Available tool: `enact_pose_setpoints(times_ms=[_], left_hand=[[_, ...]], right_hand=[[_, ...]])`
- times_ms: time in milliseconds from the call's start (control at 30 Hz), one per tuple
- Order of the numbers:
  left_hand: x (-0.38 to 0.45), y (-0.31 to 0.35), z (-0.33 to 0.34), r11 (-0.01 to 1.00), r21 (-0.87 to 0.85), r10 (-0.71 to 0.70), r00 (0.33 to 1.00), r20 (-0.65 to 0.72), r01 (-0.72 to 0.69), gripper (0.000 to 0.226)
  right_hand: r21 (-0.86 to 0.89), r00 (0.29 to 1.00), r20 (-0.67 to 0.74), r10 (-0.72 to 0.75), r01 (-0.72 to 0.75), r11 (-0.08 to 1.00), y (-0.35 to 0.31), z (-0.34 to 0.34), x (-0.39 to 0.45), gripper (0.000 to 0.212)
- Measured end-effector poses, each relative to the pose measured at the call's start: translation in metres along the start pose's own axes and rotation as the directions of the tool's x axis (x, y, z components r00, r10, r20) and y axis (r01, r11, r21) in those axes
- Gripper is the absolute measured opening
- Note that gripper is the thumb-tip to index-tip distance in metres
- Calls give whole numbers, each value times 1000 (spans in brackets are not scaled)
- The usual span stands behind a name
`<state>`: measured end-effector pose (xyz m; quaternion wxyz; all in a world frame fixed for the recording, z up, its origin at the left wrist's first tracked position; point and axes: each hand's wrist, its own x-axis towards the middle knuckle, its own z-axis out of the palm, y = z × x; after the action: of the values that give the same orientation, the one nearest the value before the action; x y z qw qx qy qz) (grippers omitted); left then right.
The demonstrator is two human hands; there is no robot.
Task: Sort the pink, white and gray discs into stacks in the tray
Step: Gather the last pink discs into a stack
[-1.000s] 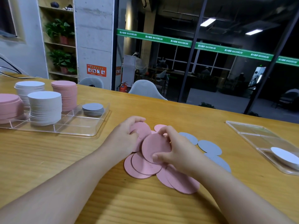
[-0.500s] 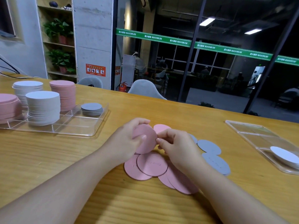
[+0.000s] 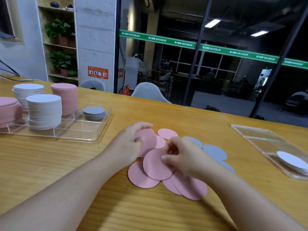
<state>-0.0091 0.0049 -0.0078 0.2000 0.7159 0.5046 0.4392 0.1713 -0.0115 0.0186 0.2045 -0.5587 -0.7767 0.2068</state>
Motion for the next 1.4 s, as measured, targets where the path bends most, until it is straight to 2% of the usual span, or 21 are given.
enact_pose_setpoints(times_ms=[133, 300, 433, 633, 767, 867, 1000, 1267, 1400], left_hand=[[0, 0, 2, 998, -56, 15, 999, 33, -13, 37], [0, 2, 2, 997, -67, 41, 998, 37, -39, 26], [-1, 1, 1, 998, 22, 65, 997, 46, -66, 38], [-1, 0, 0, 998, 18, 58, 998, 35, -59, 43], [-1, 1, 0, 998, 33, 46, 999, 10, -47, 45], [0, 1, -1, 999, 47, 27, 999, -41, -26, 46], [0, -1, -1, 998, 66, -1, 998, -68, 5, 44], [2, -4, 0, 998, 61, -18, 995, -97, 24, 45], [1, -2, -1, 998, 54, -10, 994, -108, 15, 46]], right_hand=[[240, 968, -240, 68, -9, 971, 4, 3, 6, 12], [329, 948, -303, 95, 10, 944, 5, 11, 7, 12], [360, 945, -321, 68, 55, 931, 0, 14, 6, 14], [331, 975, -218, -39, 112, 937, -3, 19, 5, 21], [131, 974, -209, -87, 117, 984, -6, 12, 3, 14], [14, 995, -45, -94, 95, 995, -15, 7, -4, 27], [-114, 985, 163, -64, 83, 990, -22, 10, -12, 53], [-78, 957, 275, -90, 115, 990, -28, 12, -10, 44], [-74, 966, 247, -79, 100, 992, -23, 14, -8, 49]])
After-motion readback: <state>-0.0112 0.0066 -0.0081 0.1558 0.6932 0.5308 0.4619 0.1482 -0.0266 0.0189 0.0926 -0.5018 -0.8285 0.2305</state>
